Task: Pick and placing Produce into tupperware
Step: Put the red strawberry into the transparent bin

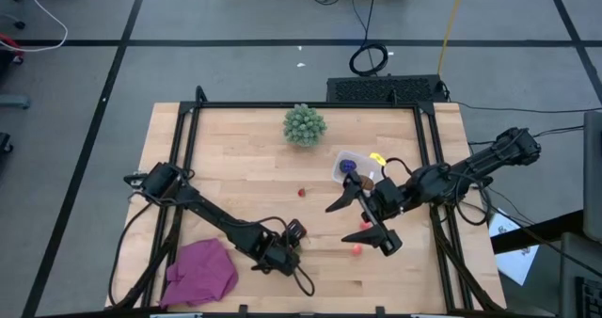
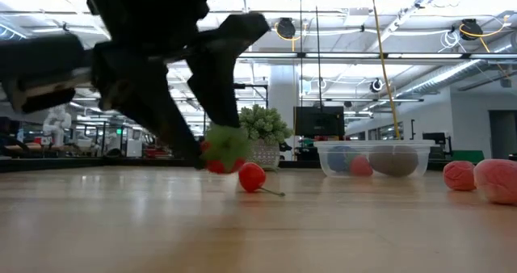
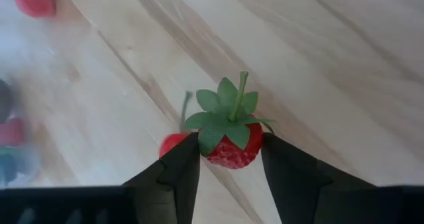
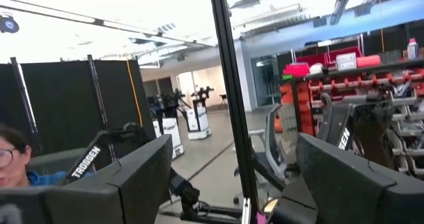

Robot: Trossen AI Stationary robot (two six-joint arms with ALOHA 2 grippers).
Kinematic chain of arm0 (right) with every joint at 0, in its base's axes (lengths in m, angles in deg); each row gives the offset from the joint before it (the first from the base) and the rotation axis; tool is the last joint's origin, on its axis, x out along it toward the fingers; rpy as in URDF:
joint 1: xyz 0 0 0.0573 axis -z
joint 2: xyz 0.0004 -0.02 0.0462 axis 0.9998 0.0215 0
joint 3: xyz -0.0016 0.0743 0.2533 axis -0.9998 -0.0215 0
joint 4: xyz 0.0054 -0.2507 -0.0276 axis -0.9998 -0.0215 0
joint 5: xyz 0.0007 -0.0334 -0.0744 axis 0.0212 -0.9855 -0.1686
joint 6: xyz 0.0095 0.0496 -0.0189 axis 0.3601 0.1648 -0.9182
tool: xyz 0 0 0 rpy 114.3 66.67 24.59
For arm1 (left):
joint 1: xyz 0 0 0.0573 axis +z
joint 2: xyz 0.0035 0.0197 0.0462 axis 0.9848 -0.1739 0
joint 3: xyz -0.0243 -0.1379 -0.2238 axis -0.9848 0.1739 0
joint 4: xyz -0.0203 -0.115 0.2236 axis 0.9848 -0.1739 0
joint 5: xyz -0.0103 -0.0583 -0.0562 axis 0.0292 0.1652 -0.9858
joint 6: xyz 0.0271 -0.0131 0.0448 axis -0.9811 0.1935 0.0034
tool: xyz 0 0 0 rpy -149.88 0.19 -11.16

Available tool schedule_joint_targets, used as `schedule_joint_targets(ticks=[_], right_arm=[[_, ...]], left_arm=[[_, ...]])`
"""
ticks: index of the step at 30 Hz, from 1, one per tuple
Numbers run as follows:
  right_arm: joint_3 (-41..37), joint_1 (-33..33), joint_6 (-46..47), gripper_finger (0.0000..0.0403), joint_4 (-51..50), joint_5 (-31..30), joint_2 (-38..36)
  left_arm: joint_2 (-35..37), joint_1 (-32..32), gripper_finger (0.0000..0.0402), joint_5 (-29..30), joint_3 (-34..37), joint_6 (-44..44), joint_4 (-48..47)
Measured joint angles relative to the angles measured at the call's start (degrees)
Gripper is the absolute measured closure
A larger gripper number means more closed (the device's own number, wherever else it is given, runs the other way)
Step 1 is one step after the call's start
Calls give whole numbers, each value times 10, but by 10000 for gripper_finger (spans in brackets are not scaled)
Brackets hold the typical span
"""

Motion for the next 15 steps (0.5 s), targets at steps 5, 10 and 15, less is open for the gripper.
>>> schedule_joint_targets(ticks=[5, 10, 15], right_arm=[[0, 0, -1, 92, 32, 0, 0], [0, 0, -22, 92, 66, 0, -2], [0, 0, -52, 92, 72, 0, -21]], left_arm=[[0, 1, 243, 30, -46, -7, -34], [1, 11, 243, 51, -107, -10, -70], [1, 40, 243, 50, -171, -1, -105]])
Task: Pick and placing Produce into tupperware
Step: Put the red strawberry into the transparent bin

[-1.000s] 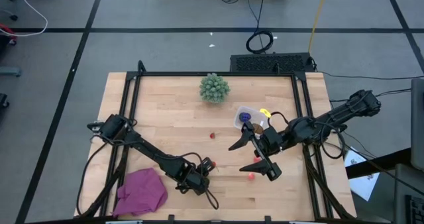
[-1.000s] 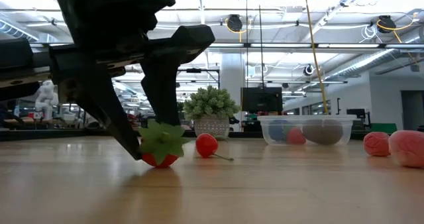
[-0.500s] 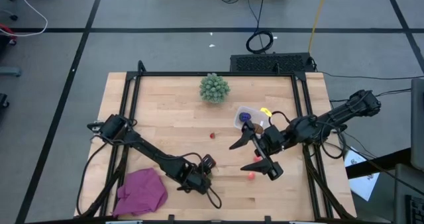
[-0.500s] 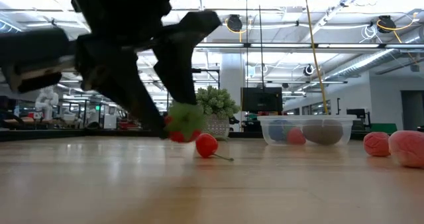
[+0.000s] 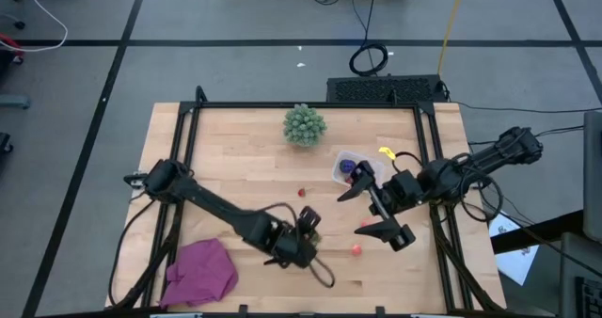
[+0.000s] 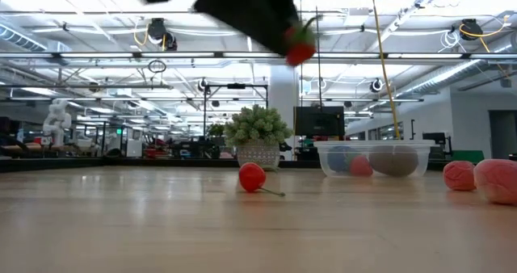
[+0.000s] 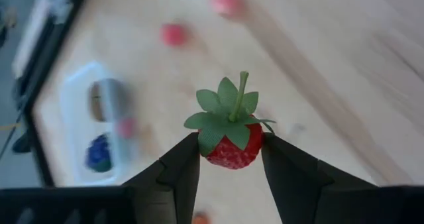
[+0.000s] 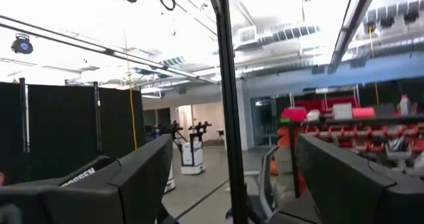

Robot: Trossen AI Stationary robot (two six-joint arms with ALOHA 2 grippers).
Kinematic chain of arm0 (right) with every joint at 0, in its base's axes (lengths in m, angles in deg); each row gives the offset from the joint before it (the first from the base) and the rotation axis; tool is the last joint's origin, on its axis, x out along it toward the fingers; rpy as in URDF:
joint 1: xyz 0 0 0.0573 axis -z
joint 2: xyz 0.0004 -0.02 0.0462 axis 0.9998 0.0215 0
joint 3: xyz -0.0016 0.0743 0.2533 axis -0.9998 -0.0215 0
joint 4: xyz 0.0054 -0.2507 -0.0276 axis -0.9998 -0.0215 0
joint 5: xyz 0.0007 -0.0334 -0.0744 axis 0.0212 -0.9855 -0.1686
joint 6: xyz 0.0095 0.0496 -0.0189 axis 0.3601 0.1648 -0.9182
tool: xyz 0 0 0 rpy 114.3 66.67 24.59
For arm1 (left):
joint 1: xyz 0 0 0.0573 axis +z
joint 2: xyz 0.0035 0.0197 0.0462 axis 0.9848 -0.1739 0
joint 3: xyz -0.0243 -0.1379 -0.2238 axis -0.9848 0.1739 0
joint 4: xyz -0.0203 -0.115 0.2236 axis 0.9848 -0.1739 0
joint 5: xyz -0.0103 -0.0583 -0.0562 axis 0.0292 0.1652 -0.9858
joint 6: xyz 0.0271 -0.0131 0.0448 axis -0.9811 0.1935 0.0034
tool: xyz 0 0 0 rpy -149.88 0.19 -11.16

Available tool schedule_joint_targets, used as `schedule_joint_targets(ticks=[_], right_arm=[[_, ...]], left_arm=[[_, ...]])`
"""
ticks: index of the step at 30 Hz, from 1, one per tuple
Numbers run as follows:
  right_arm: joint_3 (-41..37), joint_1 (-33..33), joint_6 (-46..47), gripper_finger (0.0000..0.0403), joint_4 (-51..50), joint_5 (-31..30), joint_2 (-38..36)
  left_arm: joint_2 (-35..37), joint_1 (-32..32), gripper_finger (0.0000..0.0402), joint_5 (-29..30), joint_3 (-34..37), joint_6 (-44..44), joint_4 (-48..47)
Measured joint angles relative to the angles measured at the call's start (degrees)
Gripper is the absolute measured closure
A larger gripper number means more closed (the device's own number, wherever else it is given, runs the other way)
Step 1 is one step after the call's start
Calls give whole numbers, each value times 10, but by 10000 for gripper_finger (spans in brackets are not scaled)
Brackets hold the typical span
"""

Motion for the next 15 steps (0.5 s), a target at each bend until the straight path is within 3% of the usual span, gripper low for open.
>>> schedule_joint_targets(ticks=[6, 15], right_arm=[[0, 0, -33, 92, -3, 0, -35], [0, 0, -100, 92, -23, 0, -108]], left_arm=[[0, 65, 243, -47, -93, 13, -45], [0, 181, 243, -206, -217, 24, -62]])
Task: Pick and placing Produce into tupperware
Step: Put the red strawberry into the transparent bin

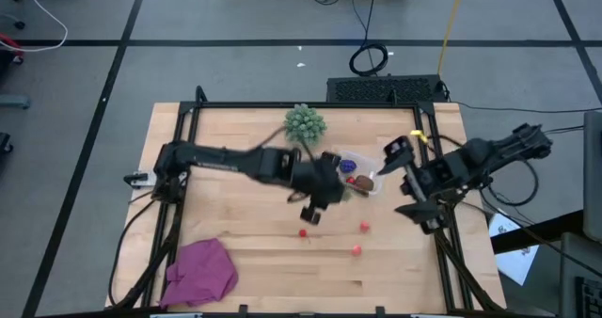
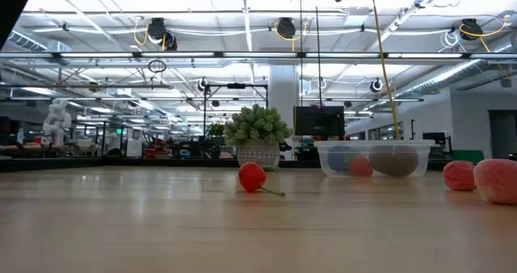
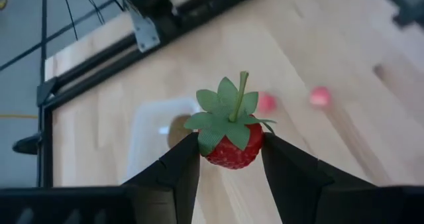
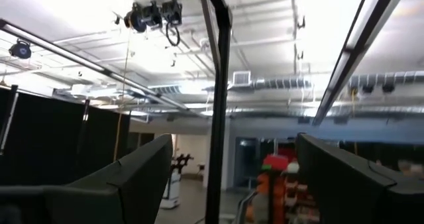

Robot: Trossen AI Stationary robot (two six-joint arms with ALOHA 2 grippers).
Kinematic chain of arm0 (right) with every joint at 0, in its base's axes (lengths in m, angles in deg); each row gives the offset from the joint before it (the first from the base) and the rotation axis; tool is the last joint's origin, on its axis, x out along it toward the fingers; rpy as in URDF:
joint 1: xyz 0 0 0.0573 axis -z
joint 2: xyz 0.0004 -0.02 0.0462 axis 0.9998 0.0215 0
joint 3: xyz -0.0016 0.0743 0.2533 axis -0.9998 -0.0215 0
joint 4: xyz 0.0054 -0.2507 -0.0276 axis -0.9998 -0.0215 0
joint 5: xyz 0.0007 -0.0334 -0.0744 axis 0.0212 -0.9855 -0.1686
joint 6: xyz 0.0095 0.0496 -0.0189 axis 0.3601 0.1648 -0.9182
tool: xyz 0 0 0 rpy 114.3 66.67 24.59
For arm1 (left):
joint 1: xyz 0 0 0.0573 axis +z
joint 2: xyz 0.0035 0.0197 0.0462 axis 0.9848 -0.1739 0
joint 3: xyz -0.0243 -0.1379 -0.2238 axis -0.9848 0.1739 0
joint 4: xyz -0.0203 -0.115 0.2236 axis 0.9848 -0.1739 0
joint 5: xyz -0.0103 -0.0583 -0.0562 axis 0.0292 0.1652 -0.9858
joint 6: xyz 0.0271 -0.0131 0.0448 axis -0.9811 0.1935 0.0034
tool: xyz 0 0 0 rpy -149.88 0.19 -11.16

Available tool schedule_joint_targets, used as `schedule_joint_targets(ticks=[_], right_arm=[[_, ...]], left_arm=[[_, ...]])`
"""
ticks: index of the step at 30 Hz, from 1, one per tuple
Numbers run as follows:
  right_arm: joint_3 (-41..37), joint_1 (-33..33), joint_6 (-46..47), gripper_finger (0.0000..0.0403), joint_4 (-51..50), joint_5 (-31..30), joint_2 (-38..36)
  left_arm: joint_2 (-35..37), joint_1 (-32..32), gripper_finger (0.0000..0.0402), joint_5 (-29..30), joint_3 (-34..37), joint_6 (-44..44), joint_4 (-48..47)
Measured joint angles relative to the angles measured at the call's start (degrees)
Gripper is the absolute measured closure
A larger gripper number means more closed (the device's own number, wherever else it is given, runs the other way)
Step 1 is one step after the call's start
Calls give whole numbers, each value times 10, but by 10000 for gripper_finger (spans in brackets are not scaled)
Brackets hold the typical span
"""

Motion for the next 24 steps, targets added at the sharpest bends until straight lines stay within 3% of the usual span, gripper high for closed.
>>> schedule_joint_targets(ticks=[8, 14, 24], right_arm=[[0, 0, -35, 92, -5, 0, -58], [0, 0, -34, 92, -46, 0, -83], [0, 12, -27, 92, -58, -18, -87]], left_arm=[[0, 104, 243, -124, -20, 25, 73], [0, 167, 243, -178, -20, 76, 129], [-34, 177, 243, -185, -20, 65, 237]])
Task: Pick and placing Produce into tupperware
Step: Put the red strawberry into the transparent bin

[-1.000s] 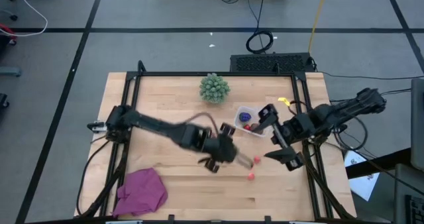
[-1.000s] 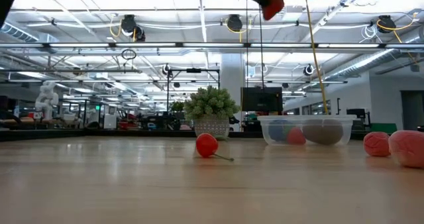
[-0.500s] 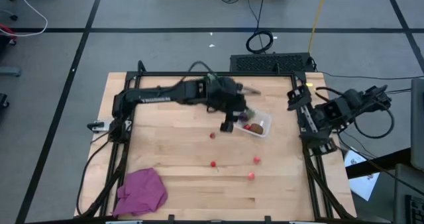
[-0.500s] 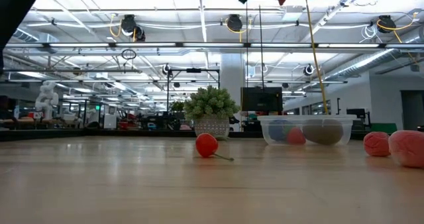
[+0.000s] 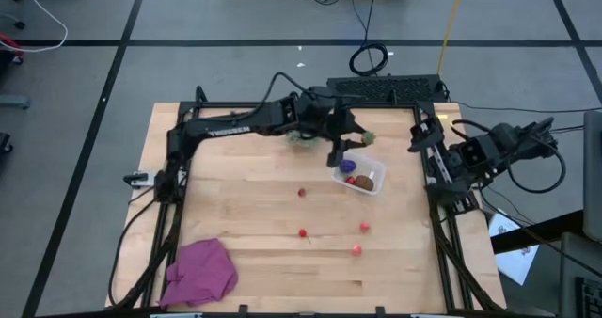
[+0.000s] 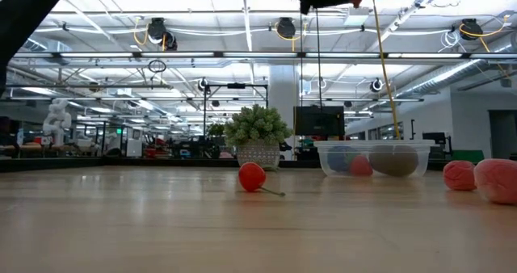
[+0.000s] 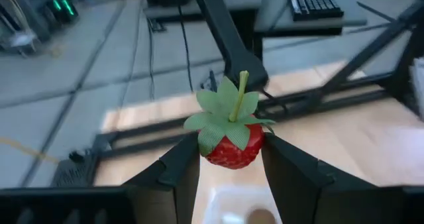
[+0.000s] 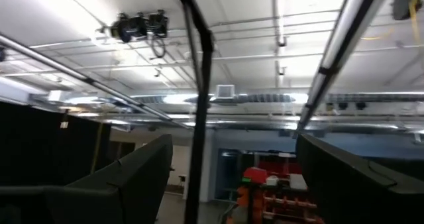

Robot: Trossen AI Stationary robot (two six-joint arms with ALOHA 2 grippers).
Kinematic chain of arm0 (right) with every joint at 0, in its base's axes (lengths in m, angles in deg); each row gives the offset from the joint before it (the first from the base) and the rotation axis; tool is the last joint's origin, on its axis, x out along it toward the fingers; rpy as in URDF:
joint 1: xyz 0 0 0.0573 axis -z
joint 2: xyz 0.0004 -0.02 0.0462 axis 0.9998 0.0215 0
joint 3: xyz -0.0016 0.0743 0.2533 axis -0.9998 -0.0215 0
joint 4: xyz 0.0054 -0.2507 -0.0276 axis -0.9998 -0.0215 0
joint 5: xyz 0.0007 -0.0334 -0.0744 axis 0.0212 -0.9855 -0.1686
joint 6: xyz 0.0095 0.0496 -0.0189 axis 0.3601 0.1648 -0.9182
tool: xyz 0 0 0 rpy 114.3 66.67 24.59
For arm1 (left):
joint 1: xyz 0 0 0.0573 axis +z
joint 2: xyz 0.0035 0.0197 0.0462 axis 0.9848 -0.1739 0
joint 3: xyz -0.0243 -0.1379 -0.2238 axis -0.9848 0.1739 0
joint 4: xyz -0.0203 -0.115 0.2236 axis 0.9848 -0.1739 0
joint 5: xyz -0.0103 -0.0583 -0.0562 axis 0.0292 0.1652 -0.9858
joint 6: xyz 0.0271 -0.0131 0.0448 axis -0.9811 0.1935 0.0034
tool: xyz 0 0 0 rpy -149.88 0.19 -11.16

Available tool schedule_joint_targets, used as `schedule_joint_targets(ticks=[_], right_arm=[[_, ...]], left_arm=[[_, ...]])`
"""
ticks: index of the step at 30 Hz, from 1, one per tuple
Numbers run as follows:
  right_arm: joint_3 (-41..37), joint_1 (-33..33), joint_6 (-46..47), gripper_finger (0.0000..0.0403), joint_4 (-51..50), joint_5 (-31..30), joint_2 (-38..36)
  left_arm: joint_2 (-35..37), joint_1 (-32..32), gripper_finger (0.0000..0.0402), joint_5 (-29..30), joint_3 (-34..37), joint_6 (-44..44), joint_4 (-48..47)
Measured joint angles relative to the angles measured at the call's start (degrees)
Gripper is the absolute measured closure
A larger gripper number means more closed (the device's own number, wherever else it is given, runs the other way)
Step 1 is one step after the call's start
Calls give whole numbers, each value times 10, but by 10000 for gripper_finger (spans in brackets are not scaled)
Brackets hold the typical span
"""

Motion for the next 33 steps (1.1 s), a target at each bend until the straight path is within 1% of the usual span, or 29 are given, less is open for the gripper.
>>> schedule_joint_targets(ticks=[3, 6, 11, 15, 20, 26, 33], right_arm=[[0, 1, -1, 92, 0, -27, -2], [0, 6, -1, 92, 1, -28, -8], [0, 11, -2, 92, -2, -28, -18], [0, 11, -2, 92, -6, -28, -21], [0, 11, -2, 92, -20, -28, -22], [0, 11, -2, 92, -26, -28, -23], [0, 11, 7, 92, -26, -27, -23]], left_arm=[[-25, 4, 243, 0, 0, -4, 5], [-53, 12, 243, 1, 0, -3, 17], [-100, 22, 243, 0, 0, 33, 40], [-133, 21, 243, 3, 1, 35, 49], [-154, 16, 243, 4, 0, 53, 44], [-167, -1, 243, 4, 0, 97, 41], [-181, -29, 243, 4, 0, 95, 43]])
